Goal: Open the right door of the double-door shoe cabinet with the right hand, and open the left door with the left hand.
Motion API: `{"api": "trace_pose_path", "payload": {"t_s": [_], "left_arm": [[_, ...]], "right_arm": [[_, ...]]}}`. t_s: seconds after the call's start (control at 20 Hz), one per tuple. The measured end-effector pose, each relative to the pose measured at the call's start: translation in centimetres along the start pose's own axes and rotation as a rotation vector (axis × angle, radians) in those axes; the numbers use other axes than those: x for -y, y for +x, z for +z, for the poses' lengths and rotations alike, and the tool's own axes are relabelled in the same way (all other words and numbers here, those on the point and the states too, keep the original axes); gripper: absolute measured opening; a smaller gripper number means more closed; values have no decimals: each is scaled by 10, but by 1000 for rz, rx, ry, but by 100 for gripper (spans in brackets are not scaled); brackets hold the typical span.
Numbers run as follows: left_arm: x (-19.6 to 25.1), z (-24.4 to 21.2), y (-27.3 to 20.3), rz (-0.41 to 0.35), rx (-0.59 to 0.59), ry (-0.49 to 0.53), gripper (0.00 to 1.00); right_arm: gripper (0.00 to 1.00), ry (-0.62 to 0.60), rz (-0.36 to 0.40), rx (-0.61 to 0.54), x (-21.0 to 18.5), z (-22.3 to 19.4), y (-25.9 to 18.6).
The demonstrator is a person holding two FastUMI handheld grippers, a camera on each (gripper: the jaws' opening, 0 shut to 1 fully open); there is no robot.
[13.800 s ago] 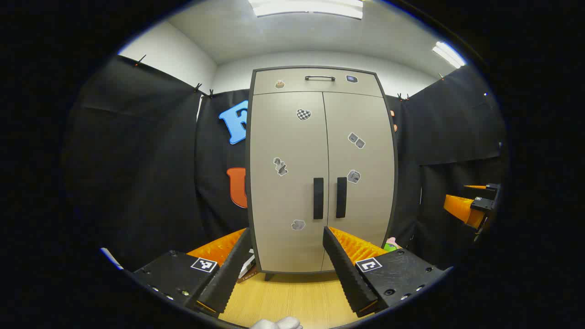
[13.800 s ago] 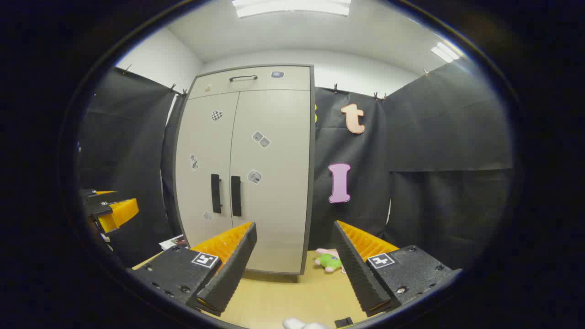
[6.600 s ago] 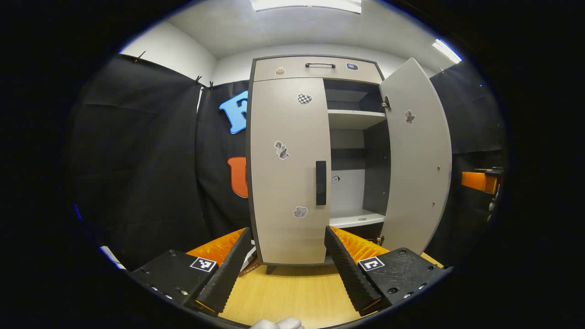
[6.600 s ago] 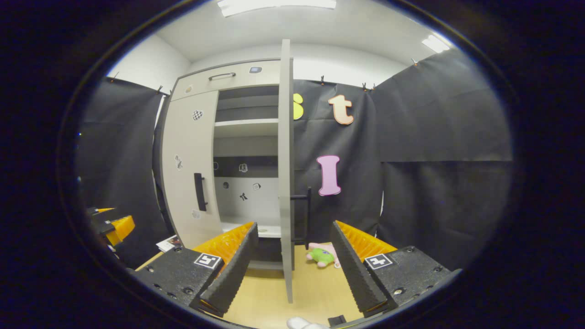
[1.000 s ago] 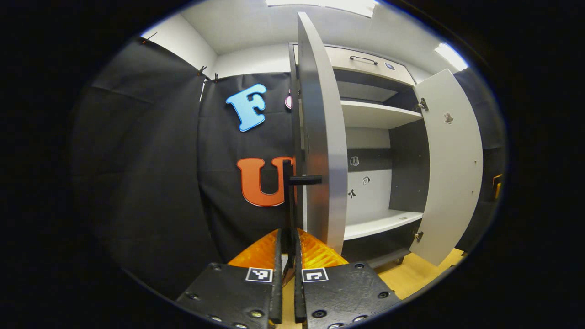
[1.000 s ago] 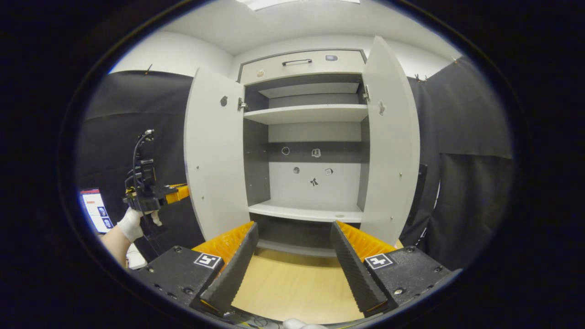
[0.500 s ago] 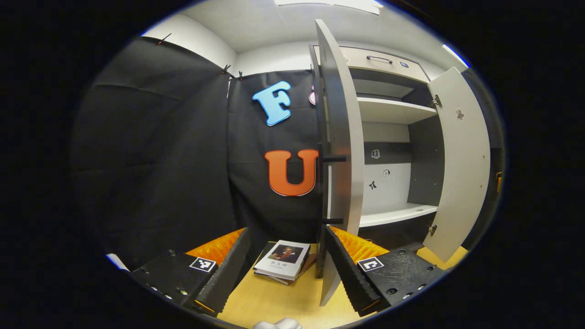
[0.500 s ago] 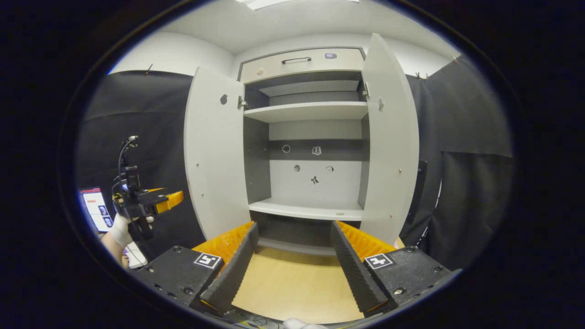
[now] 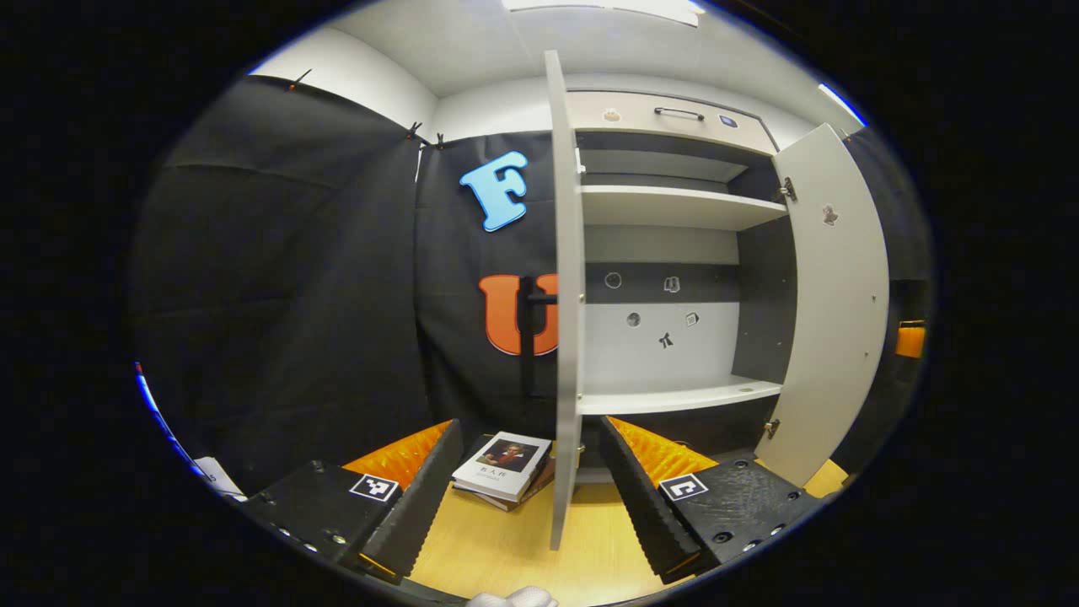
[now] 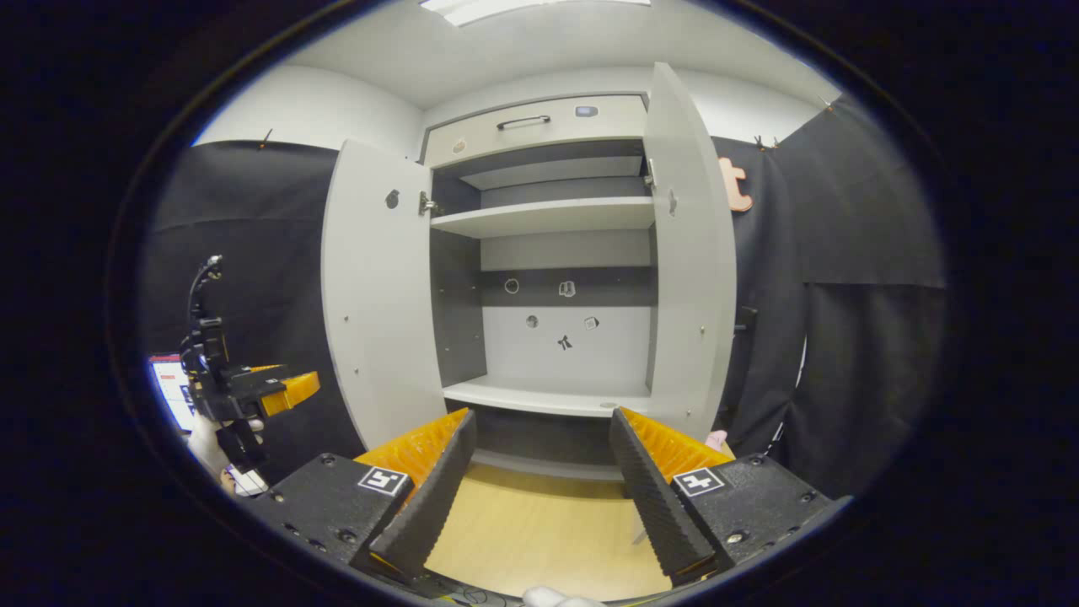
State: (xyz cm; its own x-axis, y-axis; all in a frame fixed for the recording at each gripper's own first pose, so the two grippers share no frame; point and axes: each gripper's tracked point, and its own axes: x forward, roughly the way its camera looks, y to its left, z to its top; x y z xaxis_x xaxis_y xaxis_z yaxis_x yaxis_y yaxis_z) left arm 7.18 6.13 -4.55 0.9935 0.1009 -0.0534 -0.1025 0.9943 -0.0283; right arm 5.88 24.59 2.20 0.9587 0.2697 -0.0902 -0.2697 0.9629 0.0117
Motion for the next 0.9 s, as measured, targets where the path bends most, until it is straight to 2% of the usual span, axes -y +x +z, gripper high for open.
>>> {"api": "trace_pose_path", "payload": {"t_s": [0.35,0.55,0.9], "left_arm": [[75,47,-24,-75,17,-28,96],[110,55,-35,-126,13,-30,95],[146,49,-55,-144,3,9,95]], "right_arm": [[99,8,-72,35,37,15,-13],[99,15,-106,47,51,23,-20],[99,23,-161,42,66,16,-31]]}}
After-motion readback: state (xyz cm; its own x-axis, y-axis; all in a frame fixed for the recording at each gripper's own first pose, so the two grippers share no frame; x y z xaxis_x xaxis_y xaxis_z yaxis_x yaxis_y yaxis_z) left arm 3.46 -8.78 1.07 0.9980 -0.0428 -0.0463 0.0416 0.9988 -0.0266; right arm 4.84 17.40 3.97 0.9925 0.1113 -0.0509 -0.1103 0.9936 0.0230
